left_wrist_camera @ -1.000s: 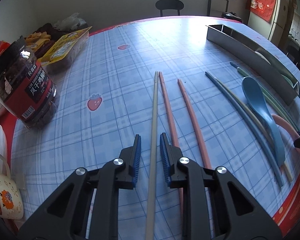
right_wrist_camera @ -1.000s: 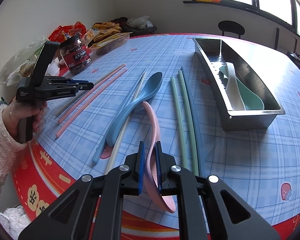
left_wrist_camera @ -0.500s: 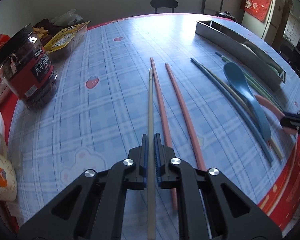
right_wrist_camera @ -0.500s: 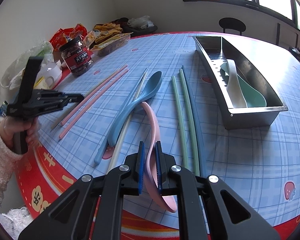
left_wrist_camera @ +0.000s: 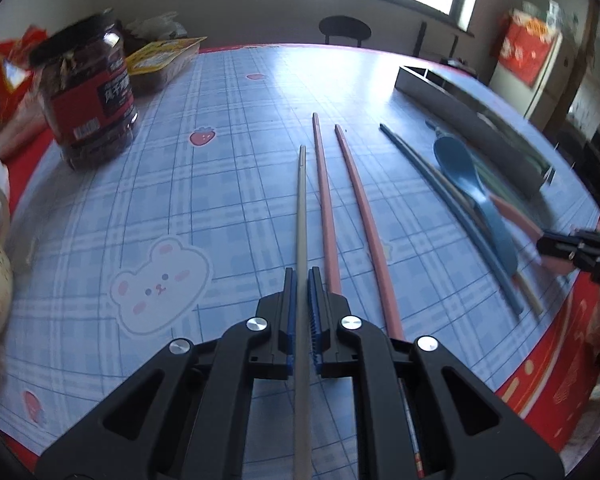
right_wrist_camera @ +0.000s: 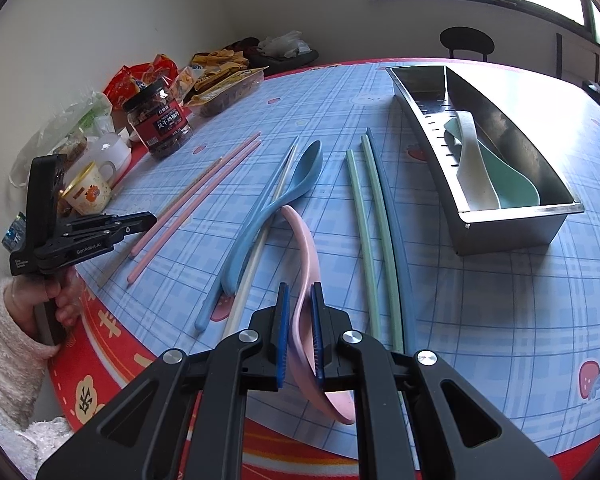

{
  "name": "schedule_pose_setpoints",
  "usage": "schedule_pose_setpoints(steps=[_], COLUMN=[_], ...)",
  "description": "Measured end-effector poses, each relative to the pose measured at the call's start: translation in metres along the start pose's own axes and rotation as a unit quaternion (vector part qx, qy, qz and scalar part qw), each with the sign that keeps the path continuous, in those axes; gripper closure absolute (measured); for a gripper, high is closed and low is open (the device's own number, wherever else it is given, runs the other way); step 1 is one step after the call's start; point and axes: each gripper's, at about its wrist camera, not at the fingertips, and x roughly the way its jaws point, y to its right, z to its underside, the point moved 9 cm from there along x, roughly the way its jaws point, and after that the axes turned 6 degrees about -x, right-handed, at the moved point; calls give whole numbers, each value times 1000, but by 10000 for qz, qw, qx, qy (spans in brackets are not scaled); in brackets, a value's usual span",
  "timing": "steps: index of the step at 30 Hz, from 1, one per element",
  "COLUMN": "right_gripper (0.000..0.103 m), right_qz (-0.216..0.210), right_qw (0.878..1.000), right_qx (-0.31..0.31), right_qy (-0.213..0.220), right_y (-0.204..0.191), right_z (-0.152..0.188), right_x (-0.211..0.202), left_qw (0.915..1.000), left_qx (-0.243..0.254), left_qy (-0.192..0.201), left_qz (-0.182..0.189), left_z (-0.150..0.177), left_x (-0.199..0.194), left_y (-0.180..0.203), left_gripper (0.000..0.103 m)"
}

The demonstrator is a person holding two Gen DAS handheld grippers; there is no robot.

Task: Organize utensils
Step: 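Carry the pink spoon and white chopstick over the steel tray with both grippers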

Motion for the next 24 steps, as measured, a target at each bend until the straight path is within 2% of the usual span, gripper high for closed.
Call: schedule_pose_setpoints(steps=[4, 8, 10, 18, 24], right_gripper=[93, 93, 93, 93, 93], right_qz=[-67, -111, -119, -255, -665], right_qw=[9998, 9996, 9995, 9980, 9921], right_qx=[30, 50, 58, 289, 869], right_qy=[174, 253, 284, 509, 614], right_y=[0, 1, 1, 10, 26], right_z=[-1, -3, -3, -7, -9], right_x=[-7, -10, -11, -21, -29], left_qw=[9990, 9980, 9966, 9931, 9883], left_qx=[-412, -565, -698, -804, -965], left_qy=[-1, 200, 293, 557, 629], left_qz=[155, 195, 332, 653, 1001], left_z=[0, -4, -6, -13, -27], left_x=[-6, -21, -30, -57, -62], left_y=[-12, -14, -11, 10, 36], left_gripper=[93, 93, 93, 93, 93])
